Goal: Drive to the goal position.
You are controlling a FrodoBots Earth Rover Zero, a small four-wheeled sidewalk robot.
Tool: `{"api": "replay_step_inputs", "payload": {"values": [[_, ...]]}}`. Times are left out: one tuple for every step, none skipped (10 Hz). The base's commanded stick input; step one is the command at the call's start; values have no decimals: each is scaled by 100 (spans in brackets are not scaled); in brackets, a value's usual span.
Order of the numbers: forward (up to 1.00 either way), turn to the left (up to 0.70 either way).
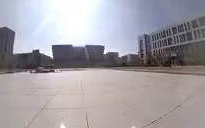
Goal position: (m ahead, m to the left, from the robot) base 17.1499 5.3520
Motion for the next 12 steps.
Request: {"api": "replay_step_inputs", "payload": {"values": [[70, 0], [70, 0], [70, 0], [70, 0], [70, 0], [70, 0], [70, 0], [70, 0], [70, 0], [70, 0], [70, -14], [70, -29]]}}
